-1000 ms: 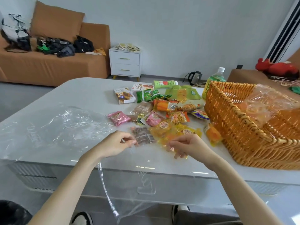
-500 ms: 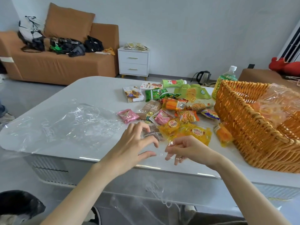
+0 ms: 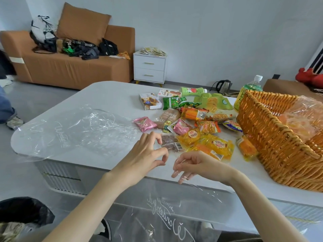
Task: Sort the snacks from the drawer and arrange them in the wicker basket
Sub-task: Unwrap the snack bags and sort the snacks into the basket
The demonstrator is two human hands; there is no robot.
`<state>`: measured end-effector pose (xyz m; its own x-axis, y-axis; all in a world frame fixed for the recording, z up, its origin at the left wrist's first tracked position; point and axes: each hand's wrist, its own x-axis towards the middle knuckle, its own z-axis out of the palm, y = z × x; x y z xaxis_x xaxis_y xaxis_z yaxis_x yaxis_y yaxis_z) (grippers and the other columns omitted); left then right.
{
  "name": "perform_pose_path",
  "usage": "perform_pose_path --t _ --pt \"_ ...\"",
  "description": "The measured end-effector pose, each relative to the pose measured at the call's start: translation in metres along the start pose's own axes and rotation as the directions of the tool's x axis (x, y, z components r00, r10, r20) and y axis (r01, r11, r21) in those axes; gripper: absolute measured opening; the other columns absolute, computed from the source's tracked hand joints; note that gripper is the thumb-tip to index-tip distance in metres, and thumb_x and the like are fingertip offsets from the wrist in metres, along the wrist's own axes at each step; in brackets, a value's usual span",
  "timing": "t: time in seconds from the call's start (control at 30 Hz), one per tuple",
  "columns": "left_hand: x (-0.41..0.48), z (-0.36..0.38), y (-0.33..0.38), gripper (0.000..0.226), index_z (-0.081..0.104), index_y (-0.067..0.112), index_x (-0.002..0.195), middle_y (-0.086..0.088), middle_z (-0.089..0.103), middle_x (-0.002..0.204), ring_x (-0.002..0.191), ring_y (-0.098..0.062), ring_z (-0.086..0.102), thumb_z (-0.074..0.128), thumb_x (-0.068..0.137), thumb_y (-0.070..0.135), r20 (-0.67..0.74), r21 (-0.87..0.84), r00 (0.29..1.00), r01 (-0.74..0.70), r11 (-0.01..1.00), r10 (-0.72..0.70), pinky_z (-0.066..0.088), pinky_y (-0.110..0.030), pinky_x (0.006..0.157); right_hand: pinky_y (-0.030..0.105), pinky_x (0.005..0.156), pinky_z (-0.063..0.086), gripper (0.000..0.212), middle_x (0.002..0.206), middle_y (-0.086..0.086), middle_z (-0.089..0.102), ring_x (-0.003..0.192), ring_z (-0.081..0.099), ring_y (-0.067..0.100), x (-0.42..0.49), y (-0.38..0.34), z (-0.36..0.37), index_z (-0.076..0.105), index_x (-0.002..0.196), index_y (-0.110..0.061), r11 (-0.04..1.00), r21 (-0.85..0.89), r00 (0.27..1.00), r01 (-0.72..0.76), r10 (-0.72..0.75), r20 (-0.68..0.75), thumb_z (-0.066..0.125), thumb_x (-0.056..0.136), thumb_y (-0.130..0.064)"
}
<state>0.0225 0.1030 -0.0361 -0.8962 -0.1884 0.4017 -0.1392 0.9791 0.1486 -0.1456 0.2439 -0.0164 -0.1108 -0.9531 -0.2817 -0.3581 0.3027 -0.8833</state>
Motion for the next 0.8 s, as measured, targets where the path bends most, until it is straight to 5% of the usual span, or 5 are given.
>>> perform_pose_path --t 0.17,0.3,0.5,0.63,0.8 --pt "0.003 -0.008 -0.001 0.005 0.055 0.033 0.092 0.01 0.033 0.113 0.109 -0.005 0.03 0.057 0.091 0.037 0.192 -0.25 0.978 0.127 0.96 -0.08 0.034 -0.023 0.092 0.026 0.054 0.053 0.007 0.076 -0.002 0.075 0.059 0.071 0.022 0.002 0.013 -0.005 0.061 0.091 -0.013 0.955 -0.288 0.944 -0.069 -0.031 -0.33 0.062 0.093 -0.019" --pt "0.004 -0.005 -0.002 0.007 0.053 0.031 0.088 0.015 0.043 0.106 0.102 -0.001 0.049 0.055 0.094 0.031 0.26 -0.466 0.956 0.247 0.849 -0.136 0.043 -0.026 0.092 0.03 0.062 0.057 0.041 0.084 -0.005 0.075 0.063 0.07 0.014 -0.002 0.017 -0.003 0.046 0.104 -0.024 0.956 -0.285 0.957 -0.066 -0.021 -0.291 0.078 0.078 -0.022" --pt "0.012 -0.017 -0.003 0.011 0.052 0.035 0.106 0.01 0.061 0.117 0.103 0.001 0.06 0.052 0.095 0.033 -0.032 -0.708 0.96 0.175 0.684 -0.279 0.046 -0.025 0.092 0.033 0.058 0.059 0.031 0.087 0.013 0.071 0.066 0.071 0.026 -0.015 0.01 -0.011 0.052 0.106 -0.006 0.992 0.079 0.883 0.096 -0.049 -0.467 0.07 0.083 0.001" --pt "0.013 -0.023 -0.028 0.054 0.042 0.038 0.134 0.01 0.044 0.142 0.133 -0.004 0.036 0.05 0.086 0.062 -0.416 -0.432 0.734 0.36 0.827 -0.537 0.026 -0.049 0.112 0.03 0.062 0.059 0.016 0.09 0.012 0.067 0.069 0.07 0.024 -0.021 0.01 -0.029 0.055 0.099 -0.004 0.918 0.225 0.665 0.327 -0.054 -0.744 0.065 0.087 0.001" --pt "0.026 -0.011 -0.031 0.108 0.029 0.034 0.146 0.009 0.036 0.15 0.135 -0.015 0.038 0.044 0.056 0.091 0.31 -0.835 0.608 0.542 0.096 -0.731 0.032 -0.045 0.11 0.025 0.06 0.058 0.017 0.08 -0.001 0.067 0.06 0.066 0.018 -0.015 0.016 -0.033 0.053 0.1 -0.007 0.856 0.339 0.646 0.39 0.008 -0.763 0.064 0.088 -0.001"
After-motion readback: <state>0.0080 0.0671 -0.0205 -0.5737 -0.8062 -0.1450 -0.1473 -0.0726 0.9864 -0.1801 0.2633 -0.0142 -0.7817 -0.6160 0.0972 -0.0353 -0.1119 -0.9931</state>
